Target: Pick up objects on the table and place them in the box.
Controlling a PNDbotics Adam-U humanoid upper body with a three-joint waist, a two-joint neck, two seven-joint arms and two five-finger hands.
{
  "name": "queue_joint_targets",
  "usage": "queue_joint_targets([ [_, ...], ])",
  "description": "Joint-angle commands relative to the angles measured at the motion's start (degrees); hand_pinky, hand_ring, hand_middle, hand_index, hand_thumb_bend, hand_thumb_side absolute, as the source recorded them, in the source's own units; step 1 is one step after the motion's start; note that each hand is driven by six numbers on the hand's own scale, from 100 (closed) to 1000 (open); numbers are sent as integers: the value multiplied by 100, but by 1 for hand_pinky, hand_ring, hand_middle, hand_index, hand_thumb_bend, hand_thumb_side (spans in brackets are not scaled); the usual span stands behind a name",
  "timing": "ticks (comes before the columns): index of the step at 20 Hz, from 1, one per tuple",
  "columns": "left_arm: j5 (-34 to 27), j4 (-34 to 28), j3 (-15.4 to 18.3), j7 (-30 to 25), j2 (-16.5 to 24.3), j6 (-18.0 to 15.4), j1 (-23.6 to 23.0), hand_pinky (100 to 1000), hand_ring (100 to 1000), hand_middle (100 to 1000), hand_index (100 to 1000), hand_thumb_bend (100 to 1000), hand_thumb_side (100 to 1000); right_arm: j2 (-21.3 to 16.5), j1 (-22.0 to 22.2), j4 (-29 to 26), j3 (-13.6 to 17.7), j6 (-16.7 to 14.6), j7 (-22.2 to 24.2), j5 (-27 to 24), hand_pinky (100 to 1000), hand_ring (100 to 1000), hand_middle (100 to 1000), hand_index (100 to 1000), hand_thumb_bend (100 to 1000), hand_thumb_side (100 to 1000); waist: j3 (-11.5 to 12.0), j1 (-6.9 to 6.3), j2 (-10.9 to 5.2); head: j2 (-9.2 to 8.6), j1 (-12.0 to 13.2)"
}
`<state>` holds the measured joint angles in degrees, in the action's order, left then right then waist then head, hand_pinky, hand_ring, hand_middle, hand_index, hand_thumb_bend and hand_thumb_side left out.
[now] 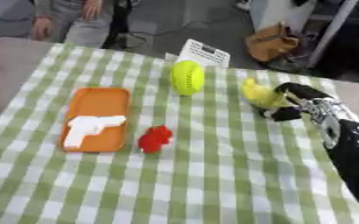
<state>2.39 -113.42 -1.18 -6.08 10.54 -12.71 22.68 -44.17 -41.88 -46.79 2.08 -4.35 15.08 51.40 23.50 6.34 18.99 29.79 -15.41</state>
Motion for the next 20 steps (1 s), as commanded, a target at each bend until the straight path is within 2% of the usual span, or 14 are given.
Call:
queue_joint_targets([
  [1, -32, -117, 40, -7, 104, -31, 100, 317, 698, 834, 796, 100, 941, -240, -88, -30, 49, -6, -76, 46, 883, 974, 969, 968, 497, 622, -9, 40, 6, -68, -19],
  [14, -26, -117, 44, -10, 106, -39, 86, 319, 699, 834, 795, 100, 941, -293, -145, -153, 80, 18, -221, 69, 873, 967, 962, 967, 472, 605, -21, 68, -37, -59, -19],
  [15, -25, -117, 44, -10, 106, -39, 85, 319, 699, 834, 795, 100, 941, -294, -149, -160, 86, 25, -242, 63, 869, 964, 963, 966, 409, 716, -21, 71, -38, -61, -19],
  [16, -25, -117, 43, -12, 107, -40, 86, 320, 699, 833, 795, 100, 941, -299, -169, -184, 94, 33, -283, 58, 865, 960, 957, 965, 465, 596, -18, 74, -40, -61, -22],
  [20, -25, -117, 40, -17, 109, -42, 88, 320, 699, 833, 794, 100, 941, -306, -233, -280, 86, 50, -384, 73, 861, 956, 956, 964, 464, 590, -10, 79, -41, -66, -26],
])
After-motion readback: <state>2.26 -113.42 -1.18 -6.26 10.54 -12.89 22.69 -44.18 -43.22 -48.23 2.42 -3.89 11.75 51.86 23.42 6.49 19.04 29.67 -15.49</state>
